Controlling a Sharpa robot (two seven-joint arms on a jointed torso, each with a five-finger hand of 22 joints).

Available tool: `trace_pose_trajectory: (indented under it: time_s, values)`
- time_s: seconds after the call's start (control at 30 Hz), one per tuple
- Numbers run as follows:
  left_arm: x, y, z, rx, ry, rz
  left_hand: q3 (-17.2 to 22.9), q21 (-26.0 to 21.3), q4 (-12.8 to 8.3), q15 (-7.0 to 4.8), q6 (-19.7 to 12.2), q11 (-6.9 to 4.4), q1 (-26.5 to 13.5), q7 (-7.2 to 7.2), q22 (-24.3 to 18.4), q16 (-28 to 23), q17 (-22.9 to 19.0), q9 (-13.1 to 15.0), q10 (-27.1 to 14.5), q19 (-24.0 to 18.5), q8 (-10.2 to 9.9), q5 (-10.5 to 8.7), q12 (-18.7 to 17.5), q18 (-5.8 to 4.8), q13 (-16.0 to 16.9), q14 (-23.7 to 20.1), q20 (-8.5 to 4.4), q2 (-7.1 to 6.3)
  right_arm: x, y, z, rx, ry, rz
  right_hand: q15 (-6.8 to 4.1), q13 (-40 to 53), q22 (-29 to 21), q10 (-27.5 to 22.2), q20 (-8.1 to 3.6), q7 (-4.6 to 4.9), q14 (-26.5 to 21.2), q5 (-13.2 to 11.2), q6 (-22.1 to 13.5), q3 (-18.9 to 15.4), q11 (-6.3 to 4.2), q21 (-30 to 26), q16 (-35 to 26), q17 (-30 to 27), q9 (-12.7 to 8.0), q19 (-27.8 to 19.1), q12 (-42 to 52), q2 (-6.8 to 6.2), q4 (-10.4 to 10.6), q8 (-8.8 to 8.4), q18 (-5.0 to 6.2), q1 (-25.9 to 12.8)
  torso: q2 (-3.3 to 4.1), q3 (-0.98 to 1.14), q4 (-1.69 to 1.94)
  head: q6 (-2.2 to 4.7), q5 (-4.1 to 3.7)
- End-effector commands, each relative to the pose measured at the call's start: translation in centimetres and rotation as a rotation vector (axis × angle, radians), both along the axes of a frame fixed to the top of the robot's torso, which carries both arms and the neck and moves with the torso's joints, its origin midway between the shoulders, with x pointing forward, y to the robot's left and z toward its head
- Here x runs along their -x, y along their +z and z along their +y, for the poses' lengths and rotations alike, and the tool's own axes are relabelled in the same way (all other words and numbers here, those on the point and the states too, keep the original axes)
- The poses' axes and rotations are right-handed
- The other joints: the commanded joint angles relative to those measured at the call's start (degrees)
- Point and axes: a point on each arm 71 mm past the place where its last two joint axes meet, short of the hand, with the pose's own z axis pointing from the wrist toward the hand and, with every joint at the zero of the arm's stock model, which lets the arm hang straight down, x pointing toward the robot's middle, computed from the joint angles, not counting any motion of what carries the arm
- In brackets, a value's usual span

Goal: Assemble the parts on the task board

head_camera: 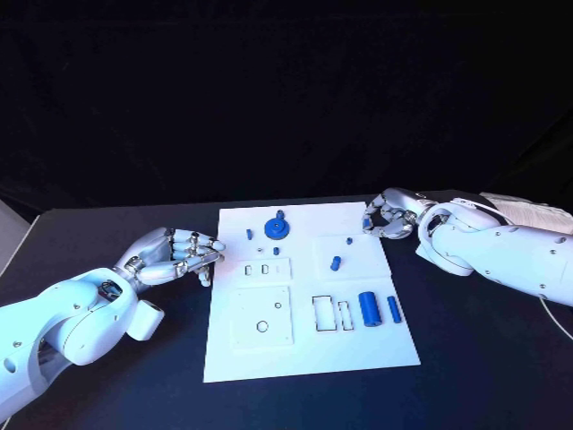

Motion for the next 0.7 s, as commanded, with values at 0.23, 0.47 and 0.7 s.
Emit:
trace_pose_trajectory:
  time_s: [0.23,0.47,0.7]
  values:
    - [0.1,0.0,-0.1,0.011,-0.014,0.002,0.2,0.3,-0.1,0.08,-0.5,-0.02,0.3,-0.07,0.1,-0.3,0.0,0.1,-0.4,-0.4,-0.3,-0.15,-0.1,0.3,-0.1,-0.3,0.15,0.22,0.2,0.4,0.3,-0.019,-0.008,-0.067,-0.79,15.1,15.1,6.1,-0.67,-0.5,5.6,-0.3,1.3,1.0,-0.93,0.3,0.1,13.0,0.8,6.0,0.2,1.2,-0.2,1.41,-0.39,0.0,-0.07,-0.04,-0.02,-0.03,0.12]
    - [0.1,0.0,-0.1,0.01,-0.012,0.003,0.2,0.3,-0.1,0.08,-0.5,-0.02,0.3,-0.07,0.1,-0.3,0.0,0.1,-0.4,-0.4,-0.3,-0.15,-0.1,0.3,-0.1,-0.3,0.15,0.22,0.6,1.1,0.8,-0.033,-0.002,-0.086,-0.88,15.1,15.1,6.1,-0.78,-0.58,5.6,-0.2,1.3,1.3,-1.04,0.3,0.2,13.1,0.9,6.0,0.2,1.36,-0.4,1.61,-0.39,0.1,-0.16,-0.05,-0.11,0.07,0.21]
    - [0.0,0.0,-0.1,0.009,-0.01,0.004,0.2,0.3,-0.1,0.08,-0.5,-0.02,0.3,-0.07,0.1,-0.3,0.0,0.1,-0.4,-0.4,-0.3,-0.15,-0.1,0.3,-0.1,-0.3,0.15,0.22,1.2,2.8,2.9,-0.056,0.05,-0.085,-0.91,15.1,15.1,6.1,-0.87,-0.6,5.7,0.1,1.2,1.7,-1.12,0.3,0.3,13.3,1.1,6.0,0.2,1.76,-0.6,1.88,-0.39,0.3,-0.22,-0.13,-0.18,0.37,0.18]
